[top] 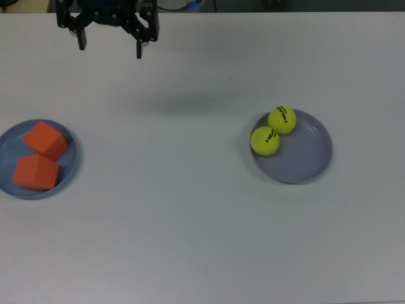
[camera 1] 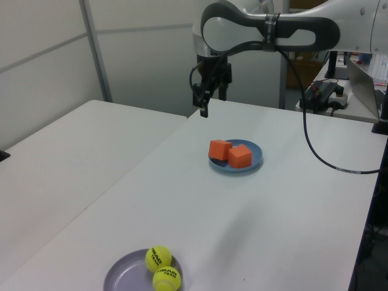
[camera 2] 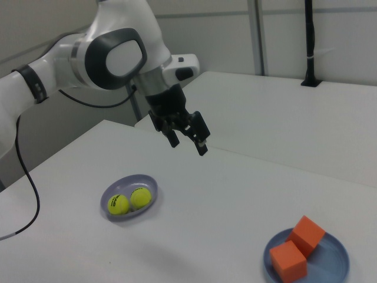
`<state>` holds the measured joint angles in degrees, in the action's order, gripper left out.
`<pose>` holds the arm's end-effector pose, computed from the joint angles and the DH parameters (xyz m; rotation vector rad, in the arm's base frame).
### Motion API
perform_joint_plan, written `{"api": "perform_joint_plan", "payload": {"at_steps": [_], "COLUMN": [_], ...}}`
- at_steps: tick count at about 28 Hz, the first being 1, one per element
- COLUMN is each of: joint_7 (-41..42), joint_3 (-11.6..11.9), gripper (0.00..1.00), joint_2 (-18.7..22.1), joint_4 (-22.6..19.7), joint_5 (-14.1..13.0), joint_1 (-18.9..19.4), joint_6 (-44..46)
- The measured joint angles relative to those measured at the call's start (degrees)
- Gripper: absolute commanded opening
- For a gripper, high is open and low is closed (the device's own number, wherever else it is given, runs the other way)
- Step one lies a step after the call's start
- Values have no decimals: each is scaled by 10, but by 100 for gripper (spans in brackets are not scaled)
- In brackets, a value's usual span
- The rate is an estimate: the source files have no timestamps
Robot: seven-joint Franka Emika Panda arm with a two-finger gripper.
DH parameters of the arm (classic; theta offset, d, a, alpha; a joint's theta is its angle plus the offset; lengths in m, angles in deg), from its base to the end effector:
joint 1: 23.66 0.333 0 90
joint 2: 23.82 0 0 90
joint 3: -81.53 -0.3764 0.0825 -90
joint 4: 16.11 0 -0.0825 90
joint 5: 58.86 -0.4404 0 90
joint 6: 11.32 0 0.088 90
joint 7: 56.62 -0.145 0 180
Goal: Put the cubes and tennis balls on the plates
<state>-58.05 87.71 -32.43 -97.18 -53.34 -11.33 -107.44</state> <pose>0.6781 0.0659 0.6449 3.0285 0.1354 0.1829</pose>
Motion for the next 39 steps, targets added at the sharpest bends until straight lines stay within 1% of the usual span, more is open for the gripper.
{"api": "perform_joint_plan", "payload": {"at_steps": [4, 13, 19, 31, 39], "joint_7": [0, 0, 0, -1, -4], "joint_3": [0, 0, 0, 0, 0], "gripper": [100, 100, 100, 100, 100], "joint_2": [0, 0, -2, -1, 1], "joint_4": [-4, -6, -10, -10, -9], "joint_5": [0, -1, -12, -13, -13], "joint_1": [-16, -39, -47, -65, -66], "joint_6": [0, 0, 0, 0, 22]}}
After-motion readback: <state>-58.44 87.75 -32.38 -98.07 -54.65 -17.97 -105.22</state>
